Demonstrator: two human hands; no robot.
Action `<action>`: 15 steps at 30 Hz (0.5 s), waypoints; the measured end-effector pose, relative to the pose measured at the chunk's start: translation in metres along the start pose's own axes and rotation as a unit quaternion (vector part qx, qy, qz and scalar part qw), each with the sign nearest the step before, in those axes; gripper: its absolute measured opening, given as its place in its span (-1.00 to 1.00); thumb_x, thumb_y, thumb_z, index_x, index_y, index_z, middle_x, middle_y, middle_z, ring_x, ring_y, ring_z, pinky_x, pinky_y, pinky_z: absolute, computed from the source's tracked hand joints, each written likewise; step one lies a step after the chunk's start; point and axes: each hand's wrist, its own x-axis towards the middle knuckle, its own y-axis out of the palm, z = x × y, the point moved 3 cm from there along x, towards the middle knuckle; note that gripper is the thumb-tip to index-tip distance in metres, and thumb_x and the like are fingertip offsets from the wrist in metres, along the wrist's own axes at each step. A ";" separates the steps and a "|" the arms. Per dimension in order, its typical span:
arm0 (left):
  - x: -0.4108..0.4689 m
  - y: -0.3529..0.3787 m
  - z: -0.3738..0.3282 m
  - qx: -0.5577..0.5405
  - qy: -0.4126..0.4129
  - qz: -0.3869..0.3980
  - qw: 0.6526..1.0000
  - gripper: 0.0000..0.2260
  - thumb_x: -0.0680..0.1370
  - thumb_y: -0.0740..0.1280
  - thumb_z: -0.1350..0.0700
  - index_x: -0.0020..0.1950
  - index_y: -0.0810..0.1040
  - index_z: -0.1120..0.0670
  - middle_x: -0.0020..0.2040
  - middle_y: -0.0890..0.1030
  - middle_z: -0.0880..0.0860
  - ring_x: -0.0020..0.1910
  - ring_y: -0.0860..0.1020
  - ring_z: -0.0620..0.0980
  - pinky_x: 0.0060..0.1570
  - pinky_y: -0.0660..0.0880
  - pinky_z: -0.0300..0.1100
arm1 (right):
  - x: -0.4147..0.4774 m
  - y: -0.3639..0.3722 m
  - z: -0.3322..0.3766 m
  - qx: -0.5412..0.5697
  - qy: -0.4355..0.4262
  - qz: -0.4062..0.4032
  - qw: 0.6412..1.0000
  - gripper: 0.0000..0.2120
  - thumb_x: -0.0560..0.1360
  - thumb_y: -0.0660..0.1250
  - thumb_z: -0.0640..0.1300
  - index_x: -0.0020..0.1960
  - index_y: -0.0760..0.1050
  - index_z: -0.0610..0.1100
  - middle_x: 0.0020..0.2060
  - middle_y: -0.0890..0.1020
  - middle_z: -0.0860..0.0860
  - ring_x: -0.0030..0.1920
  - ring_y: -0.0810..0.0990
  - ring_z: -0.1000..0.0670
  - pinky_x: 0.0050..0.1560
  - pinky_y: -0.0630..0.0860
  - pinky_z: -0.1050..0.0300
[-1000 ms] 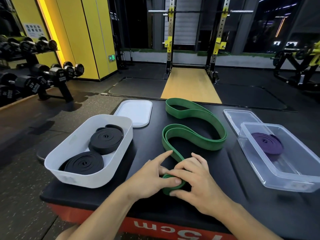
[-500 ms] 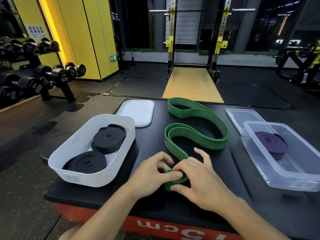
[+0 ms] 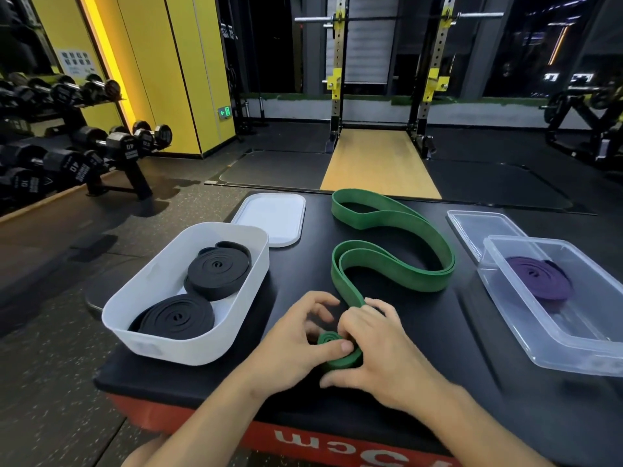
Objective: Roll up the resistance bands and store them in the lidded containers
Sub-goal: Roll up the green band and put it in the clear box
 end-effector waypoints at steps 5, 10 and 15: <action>0.001 -0.001 -0.003 -0.008 -0.018 0.029 0.999 -0.12 0.42 0.64 0.02 0.49 0.21 -0.55 0.44 0.39 -0.17 0.10 0.65 0.03 0.18 0.60 -0.11 | 0.008 -0.021 -0.004 0.070 -0.063 0.133 0.987 -0.29 0.44 0.51 0.17 0.47 0.23 0.25 0.16 0.42 0.33 0.34 0.28 0.33 0.54 -0.24 0.26; 0.005 -0.003 -0.002 0.001 -0.028 0.060 0.998 -0.12 0.40 0.63 -0.04 0.49 0.19 -0.57 0.46 0.40 -0.18 0.18 0.67 0.08 0.34 0.55 0.02 | 0.015 -0.025 0.000 0.008 -0.086 0.142 0.986 -0.47 0.46 0.47 0.21 0.39 0.41 0.23 0.12 0.45 0.27 0.33 0.35 0.27 0.56 -0.31 0.09; 0.001 0.000 -0.002 -0.045 -0.012 0.045 0.998 -0.42 0.51 0.58 0.15 0.45 0.49 -0.19 0.34 0.59 -0.08 0.14 0.69 0.07 0.23 0.61 -0.06 | 0.019 -0.028 0.001 -0.028 -0.051 0.139 0.989 -0.53 0.36 0.47 0.36 0.14 0.44 0.19 -0.11 0.42 0.33 0.11 0.35 0.33 0.59 -0.23 0.01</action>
